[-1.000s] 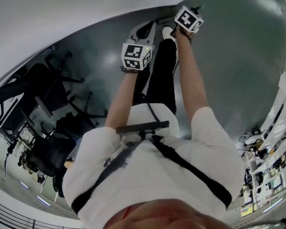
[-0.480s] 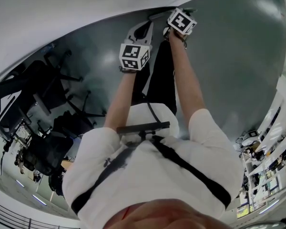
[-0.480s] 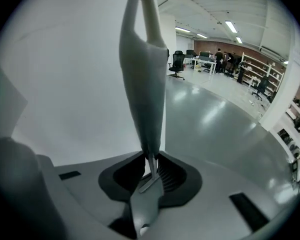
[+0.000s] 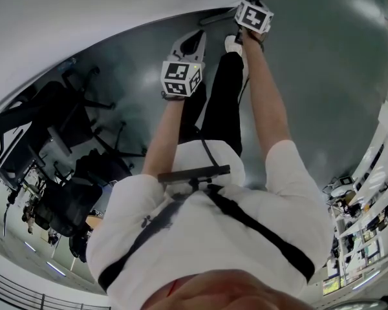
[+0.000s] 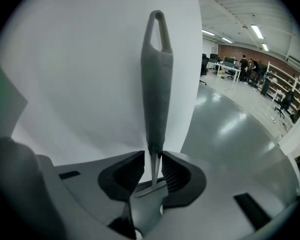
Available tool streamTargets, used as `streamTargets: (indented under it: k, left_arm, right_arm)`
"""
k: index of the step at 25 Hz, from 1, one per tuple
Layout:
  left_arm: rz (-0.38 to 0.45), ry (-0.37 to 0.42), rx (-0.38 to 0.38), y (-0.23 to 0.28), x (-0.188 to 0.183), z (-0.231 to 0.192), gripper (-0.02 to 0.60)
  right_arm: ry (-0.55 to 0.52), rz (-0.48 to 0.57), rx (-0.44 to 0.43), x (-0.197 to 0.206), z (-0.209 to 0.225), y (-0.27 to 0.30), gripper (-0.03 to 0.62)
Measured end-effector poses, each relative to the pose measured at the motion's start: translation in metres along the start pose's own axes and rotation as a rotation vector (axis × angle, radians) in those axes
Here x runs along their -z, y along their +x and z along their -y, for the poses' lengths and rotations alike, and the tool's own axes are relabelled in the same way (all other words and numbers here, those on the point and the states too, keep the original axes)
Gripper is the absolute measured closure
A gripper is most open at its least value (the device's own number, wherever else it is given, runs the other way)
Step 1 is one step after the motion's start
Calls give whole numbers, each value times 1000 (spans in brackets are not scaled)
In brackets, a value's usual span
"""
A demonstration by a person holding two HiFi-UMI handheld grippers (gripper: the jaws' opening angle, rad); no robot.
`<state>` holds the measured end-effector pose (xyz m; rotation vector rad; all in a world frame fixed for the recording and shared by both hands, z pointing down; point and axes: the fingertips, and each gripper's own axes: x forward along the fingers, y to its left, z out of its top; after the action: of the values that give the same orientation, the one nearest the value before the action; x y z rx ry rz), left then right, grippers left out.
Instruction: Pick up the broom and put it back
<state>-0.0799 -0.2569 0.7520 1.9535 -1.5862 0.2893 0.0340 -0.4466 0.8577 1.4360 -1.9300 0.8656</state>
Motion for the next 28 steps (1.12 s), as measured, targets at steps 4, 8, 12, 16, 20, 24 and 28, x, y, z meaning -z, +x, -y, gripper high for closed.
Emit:
streamTargets:
  k: [4,8,12,16,20,24,28]
  left_arm:
    - [0,2,13,2,0,3,569]
    - [-5,2,21,5,0,5,570]
    - [-18,6,22,6,5,6,569]
    - [-31,5,24,7,11,7,569]
    - [-28,8,31,8,9,9,569]
    - [-27,12,33,9,7,10,570]
    - [-35,12,33,9,12,10,569]
  right_arm:
    - [-3,-93,1,24,16,2,505]
    - [-26,-85,-51,20,14,0,457]
    - [-76,-84,-132,21,6,3,338]
    - [-103,-102,-165,27,6,2,287]
    - [-89,-97,-159,28,12,0,287]
    - [-82,-94,-159,28,18,0,287]
    - [-72,-96,-162,34,23,-3,287]
